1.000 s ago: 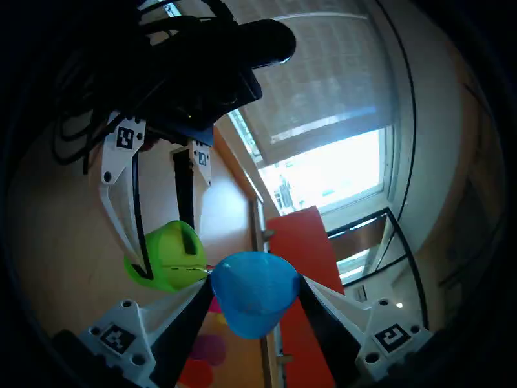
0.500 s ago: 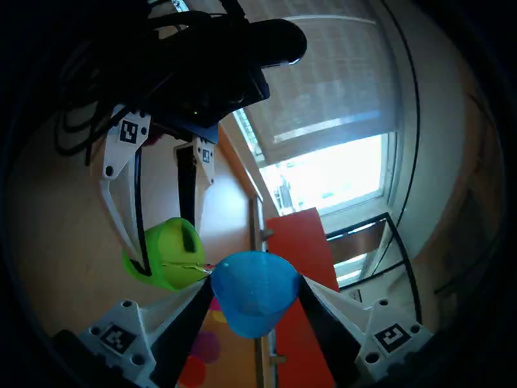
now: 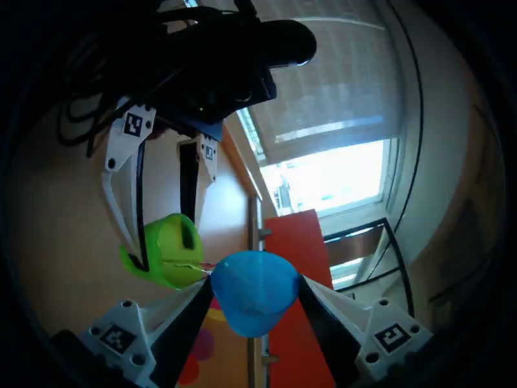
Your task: Pour water
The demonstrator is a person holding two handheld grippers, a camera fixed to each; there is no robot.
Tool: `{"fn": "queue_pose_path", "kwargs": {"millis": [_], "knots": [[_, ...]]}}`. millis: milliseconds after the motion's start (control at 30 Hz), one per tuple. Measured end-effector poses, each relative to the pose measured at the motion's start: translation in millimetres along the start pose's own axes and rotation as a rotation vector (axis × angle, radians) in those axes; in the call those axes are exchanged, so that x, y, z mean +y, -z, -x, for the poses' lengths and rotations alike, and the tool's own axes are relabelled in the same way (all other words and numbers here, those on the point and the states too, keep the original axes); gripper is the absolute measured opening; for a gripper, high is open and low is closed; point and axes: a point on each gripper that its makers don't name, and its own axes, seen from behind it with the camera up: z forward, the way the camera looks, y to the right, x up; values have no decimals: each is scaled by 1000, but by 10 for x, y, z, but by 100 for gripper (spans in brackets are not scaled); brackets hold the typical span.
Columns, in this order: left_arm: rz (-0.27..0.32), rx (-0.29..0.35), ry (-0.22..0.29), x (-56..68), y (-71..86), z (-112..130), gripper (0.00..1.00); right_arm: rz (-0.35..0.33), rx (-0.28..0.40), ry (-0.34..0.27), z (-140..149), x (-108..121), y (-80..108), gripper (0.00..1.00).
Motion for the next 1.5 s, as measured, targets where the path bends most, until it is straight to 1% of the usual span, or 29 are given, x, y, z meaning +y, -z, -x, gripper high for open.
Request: {"fn": "queue_pose_path", "kwargs": {"millis": [167,767,1000,1500], "knots": [[1,2,1,4,9,-10,86,0,2,2,-24,-15,7,93],[5,1,-1,22,-7,-10,86,10,0,50,-69,-2,38,93],[5,0,-3,24,-5,-11,86,15,-8,84,-60,4,53,93],[6,-4,-7,42,-11,2,86,21,-15,135,-77,-1,102,93]]}}
